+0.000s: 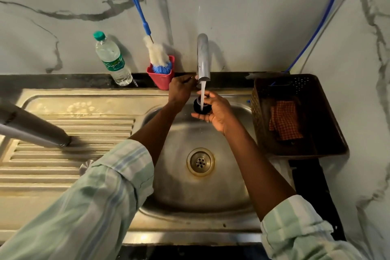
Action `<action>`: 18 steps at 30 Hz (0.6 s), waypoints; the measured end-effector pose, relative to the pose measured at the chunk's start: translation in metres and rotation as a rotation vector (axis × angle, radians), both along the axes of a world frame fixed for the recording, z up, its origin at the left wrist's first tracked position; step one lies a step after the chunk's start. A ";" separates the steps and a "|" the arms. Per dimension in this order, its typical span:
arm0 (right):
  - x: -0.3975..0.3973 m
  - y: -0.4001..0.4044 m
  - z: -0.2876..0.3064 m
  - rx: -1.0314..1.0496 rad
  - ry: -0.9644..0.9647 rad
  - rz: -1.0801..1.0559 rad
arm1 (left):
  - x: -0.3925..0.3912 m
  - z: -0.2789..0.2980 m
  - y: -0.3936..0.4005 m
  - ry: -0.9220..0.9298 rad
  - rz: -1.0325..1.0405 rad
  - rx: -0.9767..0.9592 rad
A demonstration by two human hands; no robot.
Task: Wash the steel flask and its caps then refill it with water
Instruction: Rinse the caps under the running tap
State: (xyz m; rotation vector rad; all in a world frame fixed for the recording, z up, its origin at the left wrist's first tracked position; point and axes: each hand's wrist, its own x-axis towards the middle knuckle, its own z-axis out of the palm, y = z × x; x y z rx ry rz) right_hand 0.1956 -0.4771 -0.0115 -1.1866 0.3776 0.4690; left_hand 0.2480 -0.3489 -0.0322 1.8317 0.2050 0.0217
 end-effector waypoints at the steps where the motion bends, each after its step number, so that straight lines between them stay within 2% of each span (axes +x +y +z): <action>1: 0.000 0.001 -0.001 -0.004 0.014 0.004 | -0.002 0.000 -0.001 0.013 -0.004 -0.051; 4: -0.003 0.005 -0.005 -0.024 0.059 0.006 | -0.004 -0.002 -0.003 0.121 0.009 -0.224; 6: -0.006 0.006 -0.008 -0.016 0.086 0.013 | -0.013 -0.010 -0.002 0.272 0.008 -0.345; 9: -0.009 0.004 -0.018 0.090 0.102 0.045 | -0.039 -0.021 0.005 0.458 -0.085 -0.486; 12: -0.016 0.001 -0.028 0.072 0.100 0.111 | -0.065 -0.027 0.014 0.480 -0.126 -0.627; 15: -0.024 -0.001 -0.038 -0.062 0.050 0.030 | -0.078 -0.035 0.018 0.444 -0.172 -0.748; 18: -0.033 -0.003 -0.044 -0.154 0.003 -0.040 | -0.087 -0.041 0.018 0.406 -0.225 -0.709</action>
